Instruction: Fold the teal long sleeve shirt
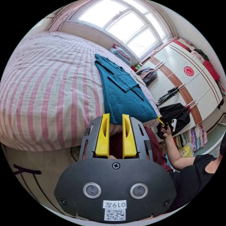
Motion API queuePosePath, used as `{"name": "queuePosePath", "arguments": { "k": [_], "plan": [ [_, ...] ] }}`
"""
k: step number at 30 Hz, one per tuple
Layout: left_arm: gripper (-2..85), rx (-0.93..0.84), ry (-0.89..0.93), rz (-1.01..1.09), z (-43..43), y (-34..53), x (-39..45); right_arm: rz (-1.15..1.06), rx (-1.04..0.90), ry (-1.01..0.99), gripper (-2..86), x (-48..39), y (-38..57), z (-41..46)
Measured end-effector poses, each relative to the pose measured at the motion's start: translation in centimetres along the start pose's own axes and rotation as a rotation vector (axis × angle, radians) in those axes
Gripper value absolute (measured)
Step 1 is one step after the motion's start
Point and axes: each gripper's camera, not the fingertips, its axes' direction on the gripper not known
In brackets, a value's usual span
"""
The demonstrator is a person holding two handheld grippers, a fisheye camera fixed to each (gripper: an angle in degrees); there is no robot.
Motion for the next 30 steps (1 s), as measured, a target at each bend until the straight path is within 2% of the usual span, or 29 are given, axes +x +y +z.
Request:
{"name": "queuePosePath", "arguments": {
  "k": [5,11,25,30],
  "plan": [
    [3.6,0.013,0.056,-0.029,-0.3,0.9,-1.7,0.086,0.04,-0.115,4.5,2.1,1.8,-0.3],
    [1.3,0.042,0.103,-0.052,-1.4,1.9,-3.4,0.104,0.045,-0.079,0.8,2.1,3.2,-0.9],
    [3.5,0.051,0.077,-0.084,-3.0,4.5,-5.4,0.212,0.082,-0.128,0.4,2.0,7.4,-1.7],
    [6.4,-0.002,-0.018,-0.004,-2.5,4.4,-3.5,0.097,0.058,0.01,0.4,-2.7,7.0,-2.0]
  ]
}}
